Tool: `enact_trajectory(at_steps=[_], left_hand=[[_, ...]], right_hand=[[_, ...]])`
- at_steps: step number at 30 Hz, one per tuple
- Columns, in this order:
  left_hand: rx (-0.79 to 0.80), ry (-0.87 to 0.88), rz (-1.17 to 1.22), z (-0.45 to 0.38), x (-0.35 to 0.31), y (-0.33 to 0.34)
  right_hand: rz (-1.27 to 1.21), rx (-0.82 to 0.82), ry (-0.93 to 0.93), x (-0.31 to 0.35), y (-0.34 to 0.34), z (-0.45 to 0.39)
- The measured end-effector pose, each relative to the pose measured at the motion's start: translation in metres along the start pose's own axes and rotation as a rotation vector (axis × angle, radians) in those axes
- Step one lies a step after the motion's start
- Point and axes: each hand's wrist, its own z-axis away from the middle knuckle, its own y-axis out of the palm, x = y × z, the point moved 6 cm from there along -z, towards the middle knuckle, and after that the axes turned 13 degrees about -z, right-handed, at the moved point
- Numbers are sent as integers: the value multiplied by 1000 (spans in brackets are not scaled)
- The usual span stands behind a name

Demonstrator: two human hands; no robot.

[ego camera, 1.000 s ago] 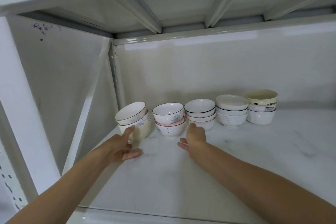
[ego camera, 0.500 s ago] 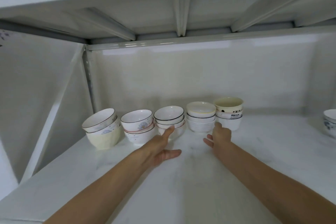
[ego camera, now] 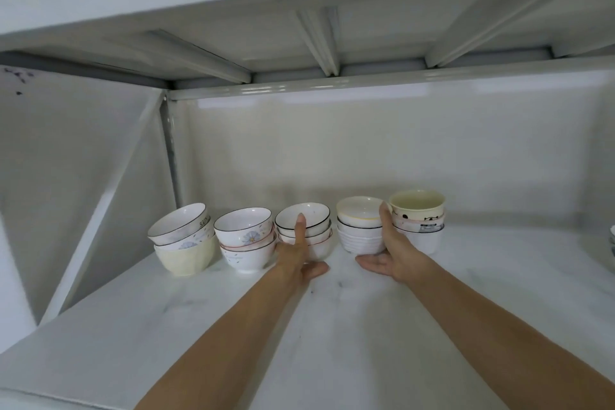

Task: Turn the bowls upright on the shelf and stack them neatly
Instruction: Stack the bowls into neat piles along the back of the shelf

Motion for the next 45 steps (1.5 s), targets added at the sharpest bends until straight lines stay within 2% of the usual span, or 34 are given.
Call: enact_trajectory(at_steps=[7, 19, 27, 34, 45], left_hand=[[-18, -23, 29, -6, 0, 8], [105, -36, 0, -19, 12, 6], [206, -34, -25, -18, 14, -2], [236, -30, -22, -13, 10, -7], [235, -16, -48, 0, 10, -7]], right_hand=[[-28, 30, -10, -1, 4, -13], [-187, -130, -102, -15, -1, -2], [-210, -205, -124, -26, -12, 15], [-223, -306, -166, -32, -17, 24], [-185, -317, -169, -29, -19, 30]])
